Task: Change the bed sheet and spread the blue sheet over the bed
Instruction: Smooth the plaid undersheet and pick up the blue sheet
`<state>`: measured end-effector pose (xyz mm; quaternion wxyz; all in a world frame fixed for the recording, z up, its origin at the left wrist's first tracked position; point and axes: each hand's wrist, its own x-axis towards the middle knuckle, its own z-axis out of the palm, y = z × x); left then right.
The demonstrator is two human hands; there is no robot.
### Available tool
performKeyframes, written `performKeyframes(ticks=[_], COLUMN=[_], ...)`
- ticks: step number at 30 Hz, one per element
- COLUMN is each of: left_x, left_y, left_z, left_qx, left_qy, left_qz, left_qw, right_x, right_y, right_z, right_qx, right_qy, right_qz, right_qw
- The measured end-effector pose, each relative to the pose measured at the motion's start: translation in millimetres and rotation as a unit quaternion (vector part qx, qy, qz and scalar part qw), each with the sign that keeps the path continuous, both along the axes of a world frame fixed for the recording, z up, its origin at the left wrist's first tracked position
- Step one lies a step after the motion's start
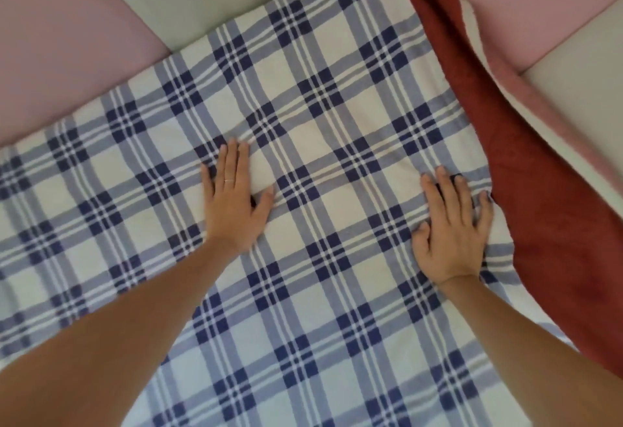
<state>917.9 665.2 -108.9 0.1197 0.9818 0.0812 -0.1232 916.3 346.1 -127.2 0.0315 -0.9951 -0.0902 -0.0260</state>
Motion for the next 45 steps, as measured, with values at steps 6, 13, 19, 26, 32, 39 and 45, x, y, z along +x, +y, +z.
performKeyframes(ticks=[6, 13, 19, 26, 32, 39, 45], left_x=[-84.6, -82.4, -79.1, -78.6, -82.3, -97.4, -104.8], left_y=[-87.8, -89.1, -97.4, -104.8, -109.9, -128.0, -186.5], left_z=[23.8, 31.4, 51.3, 51.7, 40.9, 41.7, 50.0], left_qx=[-0.108, -0.094, -0.084, -0.043, -0.025, 0.042, 0.07], left_qy=[0.304, 0.298, 0.332, 0.333, 0.302, 0.245, 0.04], left_qz=[0.111, 0.112, 0.119, 0.126, 0.126, 0.176, -0.043], left_qw=[0.94, 0.943, 0.932, 0.933, 0.944, 0.953, 0.996], right_x=[-1.0, -16.8, -37.4, -23.3, -22.9, -32.9, -63.8], right_y=[-2.2, 1.2, -83.6, -96.2, -110.2, -121.0, -131.9], right_z=[9.3, 33.6, 110.4, 121.0, 126.5, 147.1, 129.0], right_qx=[-0.004, 0.014, -0.044, 0.139, 0.378, 0.306, 0.063], right_qy=[0.048, 0.032, 0.001, 0.074, 0.118, 0.124, -0.014], right_qz=[0.015, 0.008, -0.119, -0.221, -0.251, -0.197, -0.054], right_qw=[0.999, 0.999, 0.992, 0.962, 0.883, 0.923, 0.996])
